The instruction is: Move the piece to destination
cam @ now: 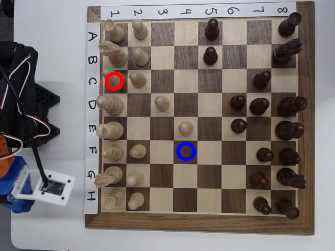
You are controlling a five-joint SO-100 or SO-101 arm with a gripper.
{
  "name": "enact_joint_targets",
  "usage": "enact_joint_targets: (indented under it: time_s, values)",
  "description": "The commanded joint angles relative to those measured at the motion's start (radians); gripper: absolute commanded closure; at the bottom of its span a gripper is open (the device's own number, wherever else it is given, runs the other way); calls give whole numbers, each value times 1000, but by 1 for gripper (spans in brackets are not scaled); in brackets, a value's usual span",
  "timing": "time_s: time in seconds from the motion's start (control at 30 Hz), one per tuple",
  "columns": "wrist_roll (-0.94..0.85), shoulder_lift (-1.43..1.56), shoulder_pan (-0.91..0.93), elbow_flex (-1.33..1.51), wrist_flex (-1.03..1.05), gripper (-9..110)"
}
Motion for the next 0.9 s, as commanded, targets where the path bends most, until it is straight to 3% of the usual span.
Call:
enact_joint_targets:
  time_s: [0.0, 0.3, 0.87]
  values:
    - [40, -135, -34, -327, -21, 101]
    - [87, -285, -89, -572, 40, 101]
    - [390, -649, -256, -1213, 133, 101]
